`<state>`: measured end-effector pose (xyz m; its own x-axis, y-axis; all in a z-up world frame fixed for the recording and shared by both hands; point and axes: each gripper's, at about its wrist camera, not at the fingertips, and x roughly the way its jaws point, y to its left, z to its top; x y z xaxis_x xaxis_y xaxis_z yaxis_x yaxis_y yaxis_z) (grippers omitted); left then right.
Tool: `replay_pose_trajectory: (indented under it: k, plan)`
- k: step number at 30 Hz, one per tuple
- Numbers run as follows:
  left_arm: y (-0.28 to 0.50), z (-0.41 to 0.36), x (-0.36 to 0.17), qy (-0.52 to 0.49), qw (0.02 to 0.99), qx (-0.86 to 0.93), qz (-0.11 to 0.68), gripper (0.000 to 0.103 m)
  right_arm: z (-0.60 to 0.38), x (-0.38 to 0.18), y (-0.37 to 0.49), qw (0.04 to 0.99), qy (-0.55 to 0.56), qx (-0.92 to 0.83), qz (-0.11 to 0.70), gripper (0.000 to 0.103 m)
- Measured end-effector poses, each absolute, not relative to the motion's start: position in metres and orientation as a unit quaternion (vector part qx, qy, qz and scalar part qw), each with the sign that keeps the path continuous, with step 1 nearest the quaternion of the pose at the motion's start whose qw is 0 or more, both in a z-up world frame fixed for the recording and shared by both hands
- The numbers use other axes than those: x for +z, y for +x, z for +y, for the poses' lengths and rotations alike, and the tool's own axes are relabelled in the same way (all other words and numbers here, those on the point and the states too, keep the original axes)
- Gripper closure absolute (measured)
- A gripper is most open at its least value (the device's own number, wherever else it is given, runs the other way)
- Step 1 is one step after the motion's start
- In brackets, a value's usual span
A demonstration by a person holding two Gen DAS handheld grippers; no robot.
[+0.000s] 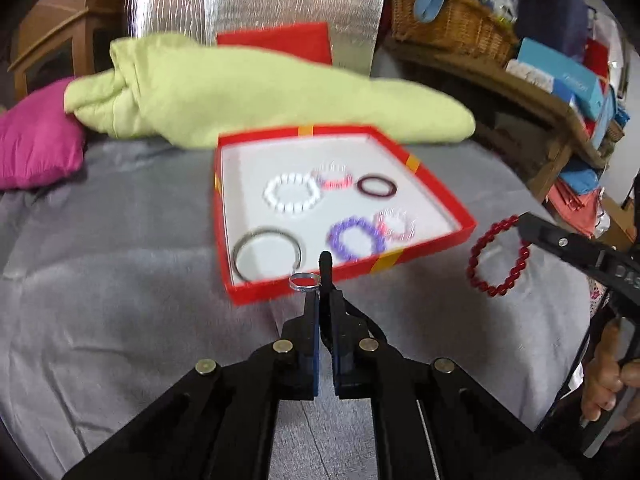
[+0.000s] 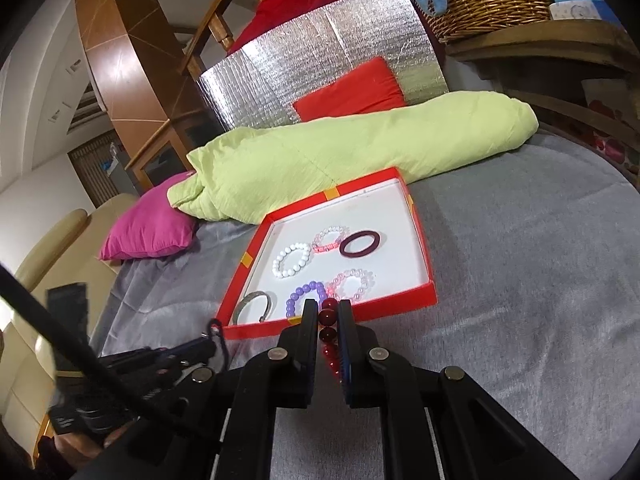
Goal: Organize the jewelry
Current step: 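Lower the strap into the box with the left tool while the right tool carries the red bracelet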
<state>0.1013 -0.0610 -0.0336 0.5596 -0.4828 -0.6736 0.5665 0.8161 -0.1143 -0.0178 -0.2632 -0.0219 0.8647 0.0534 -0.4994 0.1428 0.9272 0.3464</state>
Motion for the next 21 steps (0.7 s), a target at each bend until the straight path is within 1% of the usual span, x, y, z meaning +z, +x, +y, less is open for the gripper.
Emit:
replay_pose_trajectory:
  k: [8, 21]
  plan:
    - [0.110, -0.063, -0.019, 0.037, 0.899, -0.284, 0.333, 0.098, -0.278, -0.012, -0.010, 0.949, 0.213, -0.029, 0.231, 0.093]
    - [0.133, -0.079, -0.023, 0.029, 0.907, -0.257, 0.333, 0.098, -0.304, -0.004, 0.028, 0.945, 0.255, -0.039, 0.200, 0.093]
